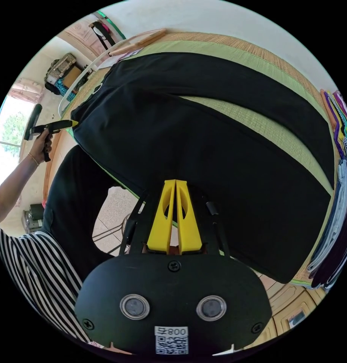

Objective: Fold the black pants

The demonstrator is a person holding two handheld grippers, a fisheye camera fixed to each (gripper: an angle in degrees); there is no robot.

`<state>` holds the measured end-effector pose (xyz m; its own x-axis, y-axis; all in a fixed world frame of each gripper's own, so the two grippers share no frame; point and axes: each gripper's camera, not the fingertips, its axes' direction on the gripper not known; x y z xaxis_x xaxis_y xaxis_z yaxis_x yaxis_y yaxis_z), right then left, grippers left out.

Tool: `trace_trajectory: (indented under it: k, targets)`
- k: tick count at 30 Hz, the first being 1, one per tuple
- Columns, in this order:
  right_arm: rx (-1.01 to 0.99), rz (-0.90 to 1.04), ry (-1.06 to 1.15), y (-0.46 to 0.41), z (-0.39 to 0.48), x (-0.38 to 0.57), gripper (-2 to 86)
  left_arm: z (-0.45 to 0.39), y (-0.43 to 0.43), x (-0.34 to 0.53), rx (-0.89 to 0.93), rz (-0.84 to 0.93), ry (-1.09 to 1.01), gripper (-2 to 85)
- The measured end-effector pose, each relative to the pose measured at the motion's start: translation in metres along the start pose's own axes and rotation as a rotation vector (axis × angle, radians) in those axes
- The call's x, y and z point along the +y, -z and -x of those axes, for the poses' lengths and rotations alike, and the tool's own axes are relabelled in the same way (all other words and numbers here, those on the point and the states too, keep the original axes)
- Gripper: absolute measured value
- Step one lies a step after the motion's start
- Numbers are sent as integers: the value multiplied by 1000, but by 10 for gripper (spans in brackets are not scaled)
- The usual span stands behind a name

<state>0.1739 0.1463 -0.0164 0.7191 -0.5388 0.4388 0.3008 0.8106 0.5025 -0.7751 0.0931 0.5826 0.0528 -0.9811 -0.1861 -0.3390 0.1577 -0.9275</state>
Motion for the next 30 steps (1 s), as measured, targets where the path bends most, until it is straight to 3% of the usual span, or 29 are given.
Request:
trace_trajectory:
  k: [6, 12, 14, 21, 25, 30]
  targets:
    - [-34, -37, -23, 0, -8, -23, 1, -61, -19, -54, 93, -23, -133, 1]
    - [-50, -24, -6, -15, -12, -49, 1, -97, -45, -115, -54, 1, -140, 0]
    - [-54, -10, 8, -22, -12, -58, 1, -100, -58, -129, -194, 66, -132, 0]
    - [-74, -12, 29, -24, -16, -71, 1, -99, -60, -137, -229, 24, -94, 0]
    - [-81, -15, 23, -20, -21, -74, 1, -105, -49, -129, -153, -58, -81, 0]
    - [-95, -19, 40, -13, -23, -77, 1, -100, -54, -110, -336, 5, 12, 0]
